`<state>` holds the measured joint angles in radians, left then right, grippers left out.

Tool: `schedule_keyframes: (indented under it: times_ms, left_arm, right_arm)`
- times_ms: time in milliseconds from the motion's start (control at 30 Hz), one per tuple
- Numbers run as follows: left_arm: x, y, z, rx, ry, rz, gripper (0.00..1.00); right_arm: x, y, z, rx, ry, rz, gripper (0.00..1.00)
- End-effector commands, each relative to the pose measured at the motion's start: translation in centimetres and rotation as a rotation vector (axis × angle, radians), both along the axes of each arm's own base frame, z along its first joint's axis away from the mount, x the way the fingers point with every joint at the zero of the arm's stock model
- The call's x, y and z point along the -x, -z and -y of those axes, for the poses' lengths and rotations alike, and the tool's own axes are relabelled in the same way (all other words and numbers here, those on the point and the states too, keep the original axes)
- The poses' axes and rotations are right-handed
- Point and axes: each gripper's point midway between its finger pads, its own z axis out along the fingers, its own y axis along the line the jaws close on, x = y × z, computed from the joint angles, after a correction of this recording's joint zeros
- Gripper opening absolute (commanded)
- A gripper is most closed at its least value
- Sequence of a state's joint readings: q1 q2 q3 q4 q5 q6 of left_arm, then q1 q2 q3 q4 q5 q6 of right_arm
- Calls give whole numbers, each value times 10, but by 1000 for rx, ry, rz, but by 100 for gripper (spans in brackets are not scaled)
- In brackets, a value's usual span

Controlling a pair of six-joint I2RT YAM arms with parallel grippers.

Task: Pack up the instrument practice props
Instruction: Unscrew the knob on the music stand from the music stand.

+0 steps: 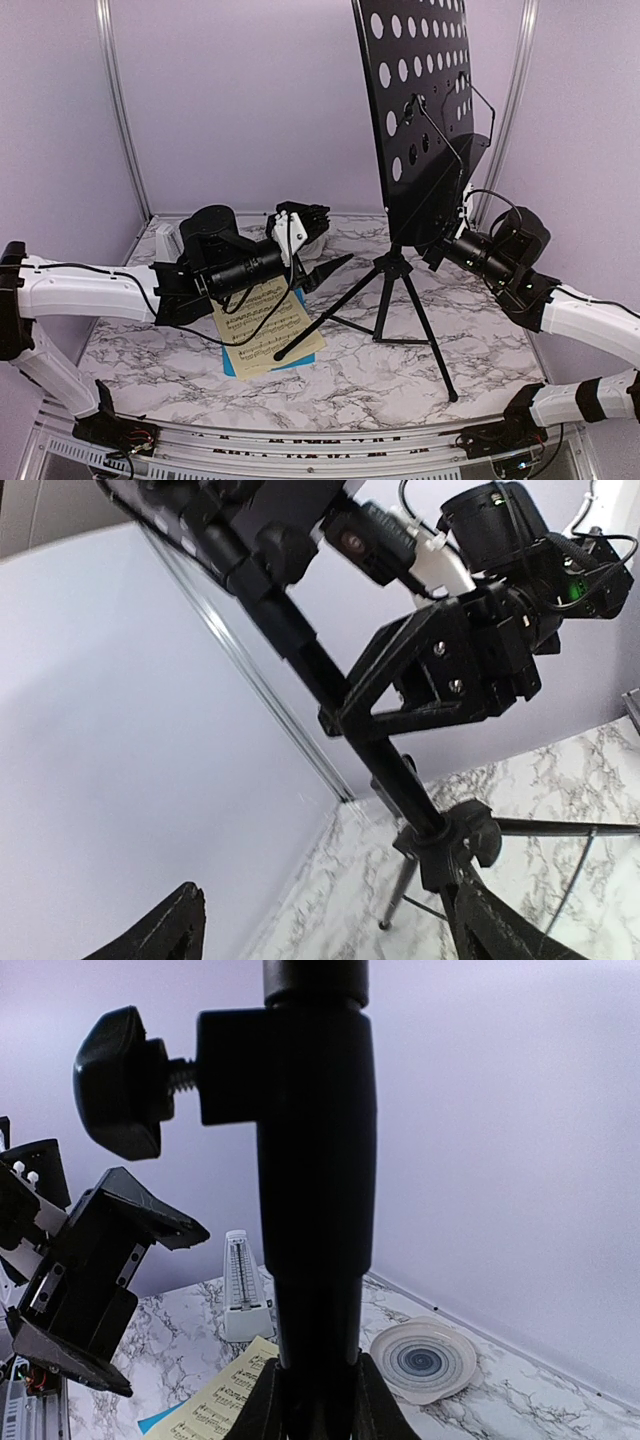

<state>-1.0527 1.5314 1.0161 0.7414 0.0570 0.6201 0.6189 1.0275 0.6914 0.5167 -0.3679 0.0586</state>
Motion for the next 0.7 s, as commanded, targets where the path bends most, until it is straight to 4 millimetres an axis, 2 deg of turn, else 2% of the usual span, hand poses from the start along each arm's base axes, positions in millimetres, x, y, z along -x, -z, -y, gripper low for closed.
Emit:
schedule_keyframes:
  times_ms: [0,67,200,300,400,500,667]
  left_arm:
    - [-9,38,-22,-78,-120,-432,83]
    - [-2,59,-24,-145,-118,-554,83]
    - [10,87,-22,-188,-90,-727,86]
    - [7,108,-15,-233,-107,-780,90]
    - [0,124,-5,-265,-113,-811,88]
    - [-2,130,7,-264,-68,-835,82]
    - [1,130,26,-238,15,-831,71]
  right_arm:
    - [-3,-3,0,14,13,-33,0]
    - [-4,-4,-1,12,11,-35,0]
    - [-4,-3,-3,9,0,-39,0]
    - [-3,-2,-5,10,-9,-44,0]
    - [-1,0,-4,12,-16,-54,0]
    - [-1,3,-3,16,-10,-67,0]
    - [-2,-1,-1,8,2,-65,0]
